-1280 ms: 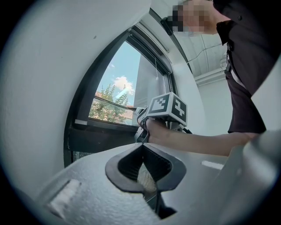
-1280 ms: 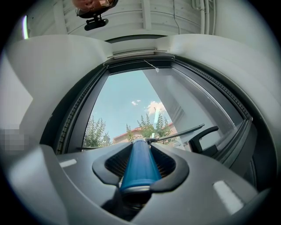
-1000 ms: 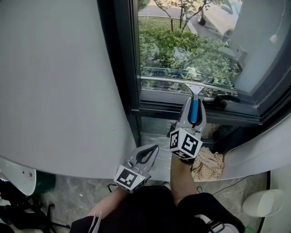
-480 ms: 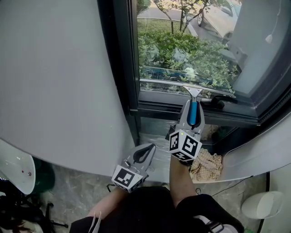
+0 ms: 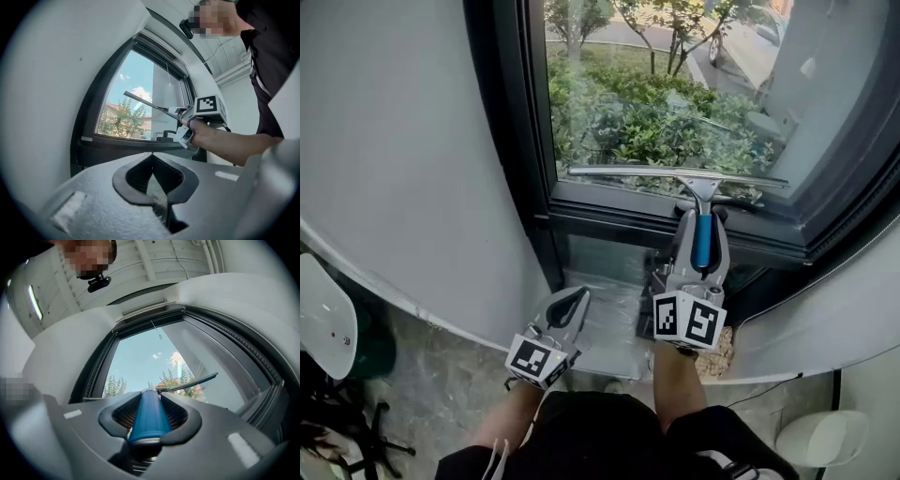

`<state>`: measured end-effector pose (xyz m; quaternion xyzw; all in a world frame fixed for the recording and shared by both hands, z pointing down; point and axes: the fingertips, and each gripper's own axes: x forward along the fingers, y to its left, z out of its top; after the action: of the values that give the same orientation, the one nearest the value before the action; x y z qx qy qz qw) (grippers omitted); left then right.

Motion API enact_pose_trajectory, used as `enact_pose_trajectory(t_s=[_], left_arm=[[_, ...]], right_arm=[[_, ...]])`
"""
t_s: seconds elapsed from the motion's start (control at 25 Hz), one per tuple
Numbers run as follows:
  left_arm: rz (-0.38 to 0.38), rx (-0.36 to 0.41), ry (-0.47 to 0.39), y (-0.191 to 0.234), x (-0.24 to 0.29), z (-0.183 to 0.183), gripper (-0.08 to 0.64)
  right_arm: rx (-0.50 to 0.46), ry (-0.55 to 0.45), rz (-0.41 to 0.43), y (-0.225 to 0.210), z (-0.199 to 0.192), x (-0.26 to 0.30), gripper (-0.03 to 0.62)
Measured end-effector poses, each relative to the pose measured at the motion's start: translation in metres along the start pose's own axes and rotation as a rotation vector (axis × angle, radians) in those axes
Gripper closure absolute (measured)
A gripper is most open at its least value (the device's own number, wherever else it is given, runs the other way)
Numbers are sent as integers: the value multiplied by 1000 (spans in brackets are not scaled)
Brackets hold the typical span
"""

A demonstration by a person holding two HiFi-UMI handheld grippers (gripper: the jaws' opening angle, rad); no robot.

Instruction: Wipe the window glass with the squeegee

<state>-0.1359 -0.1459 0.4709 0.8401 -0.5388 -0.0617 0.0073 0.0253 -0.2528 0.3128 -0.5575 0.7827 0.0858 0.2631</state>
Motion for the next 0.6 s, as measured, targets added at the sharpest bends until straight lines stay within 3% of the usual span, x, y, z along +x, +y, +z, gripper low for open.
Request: enact_pose_trajectory(t_s=[0.28,0.44,0.6], left_arm=[[146,47,-6,-8,-34,13,558],[158,77,-12,-17,-62,24,558],[149,99,-22,-38,-96,32,558]], right_arm=[[96,31,168,-24,27,-27,459],[209,54,276,-25,42,-56,459],[208,76,396,-17,63,-101,459]])
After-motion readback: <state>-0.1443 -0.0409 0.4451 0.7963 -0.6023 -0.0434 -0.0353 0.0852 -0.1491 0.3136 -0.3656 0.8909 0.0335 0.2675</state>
